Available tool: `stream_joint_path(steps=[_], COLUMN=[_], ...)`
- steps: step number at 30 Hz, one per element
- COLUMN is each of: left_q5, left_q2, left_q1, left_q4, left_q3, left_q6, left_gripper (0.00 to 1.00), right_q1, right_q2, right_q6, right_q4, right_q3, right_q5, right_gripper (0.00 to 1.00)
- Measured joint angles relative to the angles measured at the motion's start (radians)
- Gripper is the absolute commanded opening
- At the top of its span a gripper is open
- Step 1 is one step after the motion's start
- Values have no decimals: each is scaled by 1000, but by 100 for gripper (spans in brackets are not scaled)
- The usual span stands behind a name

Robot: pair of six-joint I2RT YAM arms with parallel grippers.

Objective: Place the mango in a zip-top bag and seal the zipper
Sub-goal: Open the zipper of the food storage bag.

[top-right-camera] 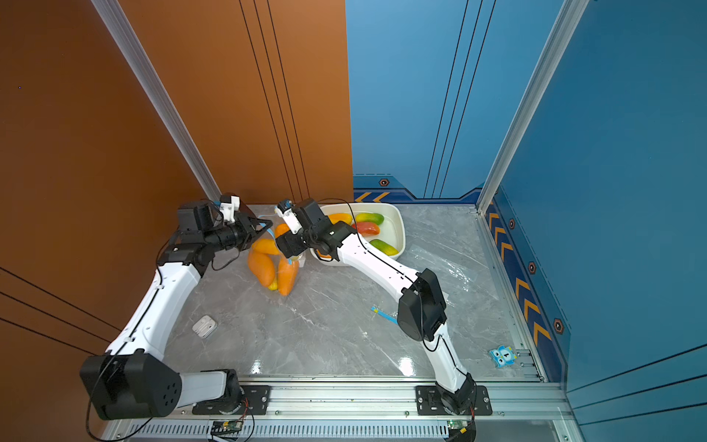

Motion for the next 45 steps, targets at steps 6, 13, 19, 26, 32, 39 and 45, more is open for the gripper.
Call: stream_joint_path(steps=[6, 13, 19, 26, 32, 39, 45], left_q5=[7, 14, 14, 14, 14, 14, 15], left_q2=[-3, -17, -23, -43, -47, -47, -55], left_q1=[2, 7, 9, 9, 9, 16, 60], left_q4=[0, 0, 0, 0, 0, 0, 0], left_q3=[0, 0, 0, 0, 0, 0, -3], left_q6=[-3, -11, -15, -14, -14, -14, -14], left_gripper=[0, 0, 0, 0, 0, 0, 0], right_q1=[0, -14, -36, -108, -98, -93, -93], right_q2=[-96, -302, -373, -266, -187, -175, -165], right_q6=[34, 118, 191, 280, 322, 336, 318], right_q4=[-8, 105, 134, 130, 119, 109, 30], right_q3=[-53, -266, -387, -351, -297, -225, -121], right_q5=[0, 9, 106, -5, -70, -85, -85], right_gripper=[65, 73, 79, 74, 59, 15, 0])
